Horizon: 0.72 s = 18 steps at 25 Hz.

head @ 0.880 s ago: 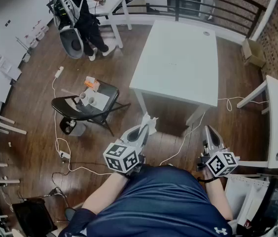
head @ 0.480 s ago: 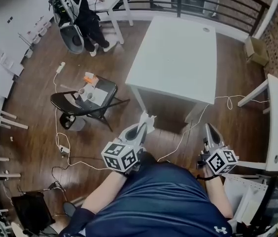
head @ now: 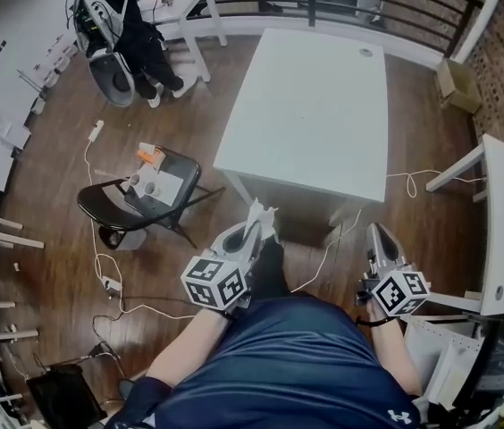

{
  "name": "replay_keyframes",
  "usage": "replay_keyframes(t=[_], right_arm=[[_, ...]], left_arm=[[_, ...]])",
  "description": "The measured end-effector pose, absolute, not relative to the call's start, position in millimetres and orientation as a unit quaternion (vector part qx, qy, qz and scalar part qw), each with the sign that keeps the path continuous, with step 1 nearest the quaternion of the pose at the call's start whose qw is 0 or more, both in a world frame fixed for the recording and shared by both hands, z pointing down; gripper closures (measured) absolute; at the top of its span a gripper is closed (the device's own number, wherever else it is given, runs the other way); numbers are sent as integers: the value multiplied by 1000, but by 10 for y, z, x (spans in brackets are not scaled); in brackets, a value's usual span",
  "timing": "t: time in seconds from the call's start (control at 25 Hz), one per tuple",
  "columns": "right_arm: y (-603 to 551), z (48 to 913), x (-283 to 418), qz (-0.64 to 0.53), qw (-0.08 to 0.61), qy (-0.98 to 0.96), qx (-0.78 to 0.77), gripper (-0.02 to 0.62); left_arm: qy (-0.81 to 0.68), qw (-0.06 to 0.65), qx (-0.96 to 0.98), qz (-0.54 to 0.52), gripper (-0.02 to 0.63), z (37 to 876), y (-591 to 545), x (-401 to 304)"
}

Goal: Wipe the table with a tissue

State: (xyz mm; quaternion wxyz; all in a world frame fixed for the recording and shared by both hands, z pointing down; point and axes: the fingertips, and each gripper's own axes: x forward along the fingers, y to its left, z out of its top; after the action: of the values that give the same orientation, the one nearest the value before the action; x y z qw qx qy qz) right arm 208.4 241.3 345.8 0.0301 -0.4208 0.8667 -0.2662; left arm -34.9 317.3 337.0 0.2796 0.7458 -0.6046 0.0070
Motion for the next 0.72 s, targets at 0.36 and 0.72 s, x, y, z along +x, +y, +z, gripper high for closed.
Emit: replay_keyframes(t=[0.36,0.72], right_arm=[[1454,3525,1851,-268,-13,832,-486,584],[409,3629,1047,-269,-64,813,-512,584]], left_arm=[[-562,323,761,16,597,3694,1893,-848],[-569,331,751,54,597,4011,685,-1932]])
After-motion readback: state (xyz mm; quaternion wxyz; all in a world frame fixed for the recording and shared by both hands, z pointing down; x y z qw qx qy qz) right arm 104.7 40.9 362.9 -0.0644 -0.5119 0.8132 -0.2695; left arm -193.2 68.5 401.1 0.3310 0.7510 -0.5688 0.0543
